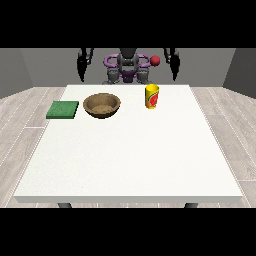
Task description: Pick the cup and pour the ball into the bowl, then pick the bowl and place it on the pad
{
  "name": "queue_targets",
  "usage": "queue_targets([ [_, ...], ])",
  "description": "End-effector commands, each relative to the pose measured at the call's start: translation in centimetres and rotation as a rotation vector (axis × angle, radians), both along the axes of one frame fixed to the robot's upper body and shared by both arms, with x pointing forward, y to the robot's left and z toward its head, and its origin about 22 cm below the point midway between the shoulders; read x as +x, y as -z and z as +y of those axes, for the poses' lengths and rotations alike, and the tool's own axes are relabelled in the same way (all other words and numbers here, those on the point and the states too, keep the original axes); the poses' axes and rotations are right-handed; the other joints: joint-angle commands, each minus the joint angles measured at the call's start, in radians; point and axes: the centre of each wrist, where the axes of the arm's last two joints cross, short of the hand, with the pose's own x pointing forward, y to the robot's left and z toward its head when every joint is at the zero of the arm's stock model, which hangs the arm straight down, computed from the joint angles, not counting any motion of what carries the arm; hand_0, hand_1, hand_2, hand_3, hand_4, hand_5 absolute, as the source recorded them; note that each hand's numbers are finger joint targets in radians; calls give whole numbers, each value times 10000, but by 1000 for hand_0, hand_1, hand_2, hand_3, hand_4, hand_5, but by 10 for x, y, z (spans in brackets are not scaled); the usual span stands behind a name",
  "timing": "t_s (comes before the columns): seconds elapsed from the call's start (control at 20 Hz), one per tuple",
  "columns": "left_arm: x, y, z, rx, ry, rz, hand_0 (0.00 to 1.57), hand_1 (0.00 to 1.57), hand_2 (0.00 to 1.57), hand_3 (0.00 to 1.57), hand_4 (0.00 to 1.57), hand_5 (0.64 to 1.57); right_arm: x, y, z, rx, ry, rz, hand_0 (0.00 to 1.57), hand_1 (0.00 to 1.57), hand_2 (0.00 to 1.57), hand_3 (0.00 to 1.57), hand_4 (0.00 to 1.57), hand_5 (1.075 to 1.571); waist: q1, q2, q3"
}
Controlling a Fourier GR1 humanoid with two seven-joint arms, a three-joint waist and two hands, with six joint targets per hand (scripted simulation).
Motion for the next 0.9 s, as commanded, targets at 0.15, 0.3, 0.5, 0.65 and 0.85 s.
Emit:
queue_targets([
  [0.15,1,-26,5,163,100,-239,0,0,0,0,0,1557,1,-27,-11,-451,45,-291,0,0,0,0,0,1569,-52,-2347,70],
  [0.3,9,-50,5,-1757,-74,-191,0,0,0,0,0,1557,-8,-33,-56,208,-114,-19,0,0,0,0,0,1569,-305,-2547,148],
  [0.5,15,-78,37,-1591,-255,-1069,0,0,0,0,0,1554,0,-64,-90,96,-196,-1076,0,0,0,0,0,1570,-127,-1560,138],
  [0.65,-3,-51,55,-1686,-743,-1219,0,0,0,0,0,1547,-20,-52,-91,420,-305,-1161,0,0,0,0,0,1570,-389,-1314,136],
  [0.85,6,-47,40,-1502,-329,-1932,0,0,0,0,0,1542,-2,-49,-85,375,-142,-1921,0,0,0,0,0,1570,-134,-322,137],
])
